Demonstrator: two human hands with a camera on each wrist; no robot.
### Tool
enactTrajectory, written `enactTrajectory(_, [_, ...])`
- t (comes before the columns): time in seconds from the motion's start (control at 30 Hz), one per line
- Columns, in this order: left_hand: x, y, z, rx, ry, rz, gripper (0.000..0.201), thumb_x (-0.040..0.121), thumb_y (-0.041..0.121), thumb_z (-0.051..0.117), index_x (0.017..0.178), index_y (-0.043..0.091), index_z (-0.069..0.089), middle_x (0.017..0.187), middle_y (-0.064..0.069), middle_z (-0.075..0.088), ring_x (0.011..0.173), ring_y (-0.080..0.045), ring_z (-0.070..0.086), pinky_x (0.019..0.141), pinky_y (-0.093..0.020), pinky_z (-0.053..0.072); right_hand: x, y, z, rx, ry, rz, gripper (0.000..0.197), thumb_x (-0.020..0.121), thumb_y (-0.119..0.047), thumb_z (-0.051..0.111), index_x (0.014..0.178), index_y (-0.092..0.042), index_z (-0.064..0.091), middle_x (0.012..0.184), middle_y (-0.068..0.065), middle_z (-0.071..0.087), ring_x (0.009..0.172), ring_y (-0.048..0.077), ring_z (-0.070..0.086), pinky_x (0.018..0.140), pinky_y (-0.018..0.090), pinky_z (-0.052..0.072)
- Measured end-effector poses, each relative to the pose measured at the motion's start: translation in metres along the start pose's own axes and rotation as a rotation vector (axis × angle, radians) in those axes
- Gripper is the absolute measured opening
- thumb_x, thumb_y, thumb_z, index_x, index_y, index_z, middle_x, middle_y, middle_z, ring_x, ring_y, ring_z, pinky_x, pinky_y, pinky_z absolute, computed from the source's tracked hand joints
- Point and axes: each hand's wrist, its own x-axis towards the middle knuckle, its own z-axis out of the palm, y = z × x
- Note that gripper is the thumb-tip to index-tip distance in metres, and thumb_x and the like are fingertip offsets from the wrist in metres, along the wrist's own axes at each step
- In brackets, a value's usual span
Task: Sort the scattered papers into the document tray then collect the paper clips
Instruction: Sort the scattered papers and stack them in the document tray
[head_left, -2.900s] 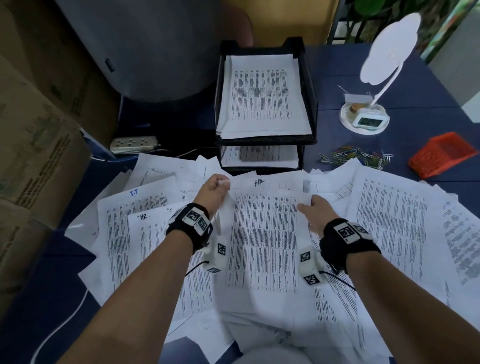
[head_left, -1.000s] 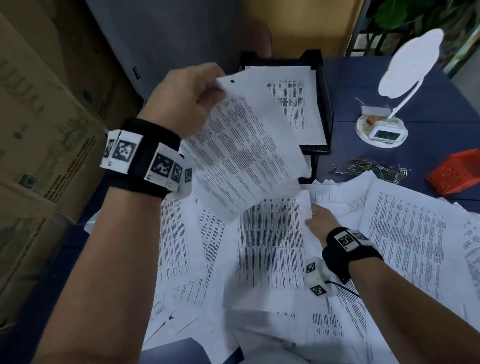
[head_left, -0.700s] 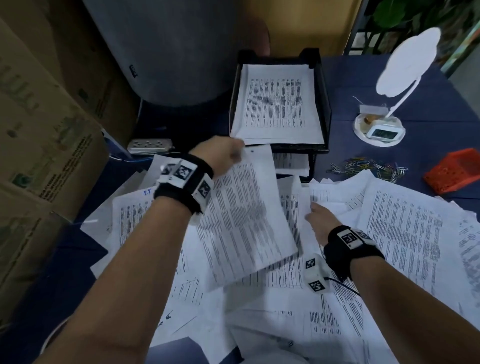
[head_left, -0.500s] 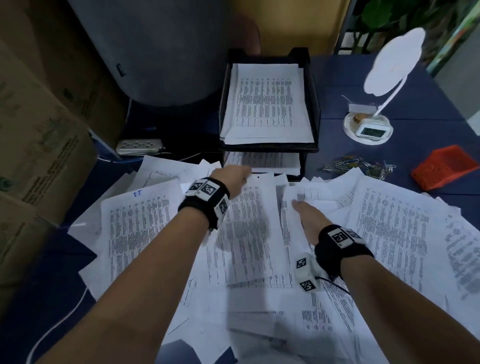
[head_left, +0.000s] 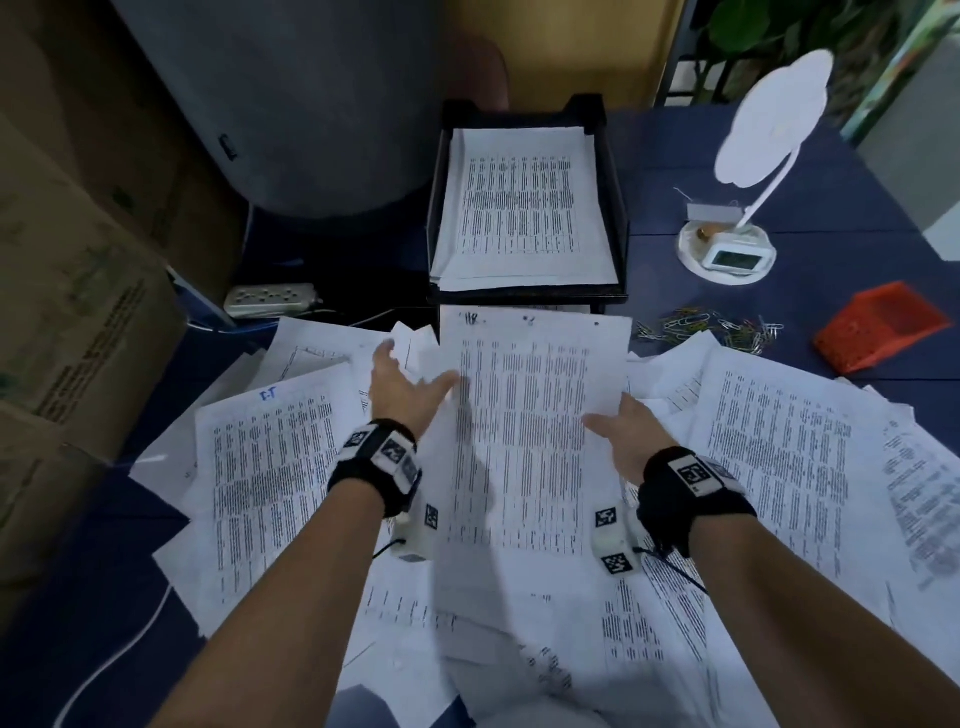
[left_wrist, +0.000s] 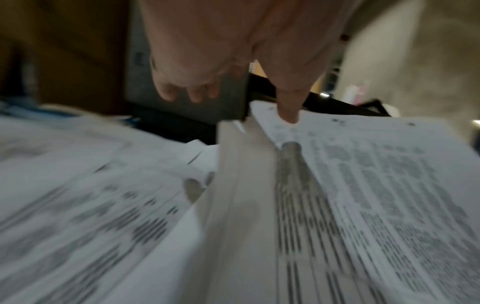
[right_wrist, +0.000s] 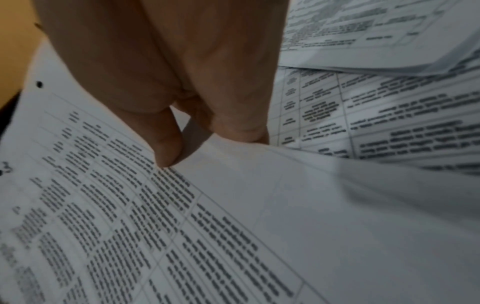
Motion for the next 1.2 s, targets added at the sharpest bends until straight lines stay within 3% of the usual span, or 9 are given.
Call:
enactTrajectory(0.13, [-0.013,-0.012,-0.011,-0.064,-0.205,-0.083,0.063,0.086,0.040,0.065,0.137,0.014,0.040,0.123,-0.001,0.051,0.120,-0.025,0.050,0.095,-0.033,0.040,-0.002,-0.026,0.007,0.096,0.021,-0.115,0.034,0.093,-0.005,0.055,0.127,-0.005,0.054,0.122,0.009,0.062,0.107,0.025,0.060,0.096,0.038,0.048])
enactTrajectory(0.23, [-0.020,0.002,-0.014,-0.187,-0.096,0.035,0.026,0.091,0.022,0.062,0.114,0.013,0.055,0.109,0.000,0.061,0.103,-0.018,0.058,0.089,-0.030,0.044,-0.006,-0.049,0.017,0.119,0.081,-0.241,0.031,0.091,-0.004,0.059,0.122,-0.003,0.059,0.114,0.007,0.067,0.104,0.022,0.064,0.085,0.028,0.050])
enactTrajectory(0.3, [-0.022,0.017,-0.018,-0.309,-0.013,0.121,0.018,0.093,0.016,0.059,0.110,0.017,0.056,0.108,0.003,0.063,0.101,-0.014,0.058,0.092,-0.028,0.045,-0.012,-0.068,0.022,0.106,0.152,-0.353,0.021,0.090,-0.006,0.061,0.111,-0.003,0.061,0.100,-0.002,0.069,0.090,0.004,0.066,0.077,0.018,0.050])
enactTrajectory(0.4, [-0.024,0.038,-0.024,-0.382,0.112,0.299,0.015,0.095,0.014,0.055,0.110,0.015,0.058,0.114,-0.002,0.064,0.105,-0.012,0.060,0.091,-0.022,0.047,-0.026,-0.096,0.031,0.108,0.247,-0.534,0.014,0.090,-0.003,0.060,0.097,-0.015,0.055,0.085,-0.013,0.060,0.066,-0.018,0.057,0.062,0.003,0.044])
enactTrajectory(0.53, [-0.033,0.055,-0.030,-0.508,0.196,0.422,0.026,0.094,0.003,0.053,0.094,0.028,0.056,0.119,-0.015,0.061,0.112,-0.019,0.058,0.098,-0.027,0.048,-0.037,-0.112,0.039,0.127,0.307,-0.659,0.017,0.089,-0.005,0.061,0.104,-0.010,0.055,0.091,-0.008,0.064,0.074,-0.011,0.059,0.071,0.008,0.048])
enactTrajectory(0.73, [-0.038,0.038,-0.031,-0.488,0.122,0.258,0.040,0.091,0.005,0.059,0.129,0.004,0.047,0.123,-0.008,0.060,0.116,-0.019,0.056,0.104,-0.039,0.043,-0.034,-0.096,0.041,0.065,0.225,-0.573,0.023,0.087,0.001,0.061,0.103,-0.013,0.052,0.088,-0.012,0.062,0.070,-0.017,0.059,0.065,0.004,0.046])
enactTrajectory(0.93, [-0.028,0.036,-0.043,-0.509,0.127,0.073,0.027,0.088,0.010,0.064,0.107,0.004,0.046,0.086,0.000,0.048,0.082,-0.013,0.048,0.092,-0.034,0.038,-0.020,-0.077,0.039,0.066,0.192,-0.411,0.034,0.082,0.009,0.050,0.108,-0.013,0.050,0.092,-0.004,0.064,0.087,0.015,0.061,0.079,0.028,0.050])
enactTrajectory(1.07, [-0.023,0.049,-0.050,-0.561,0.010,0.208,0.026,0.078,-0.010,0.061,0.085,0.012,0.050,0.084,0.001,0.061,0.074,-0.003,0.059,0.074,-0.019,0.049,-0.022,-0.081,0.045,0.065,0.145,-0.455,0.032,0.086,0.008,0.051,0.111,-0.013,0.054,0.094,-0.006,0.063,0.087,0.007,0.060,0.084,0.024,0.049])
enactTrajectory(1.2, [-0.026,0.063,-0.050,-0.634,0.075,0.303,0.028,0.084,0.001,0.066,0.105,0.013,0.052,0.100,0.003,0.063,0.087,0.002,0.061,0.080,-0.017,0.053,-0.025,-0.092,0.050,0.111,0.163,-0.554,0.032,0.087,0.006,0.051,0.114,-0.013,0.052,0.098,-0.008,0.064,0.087,0.001,0.062,0.074,0.010,0.049])
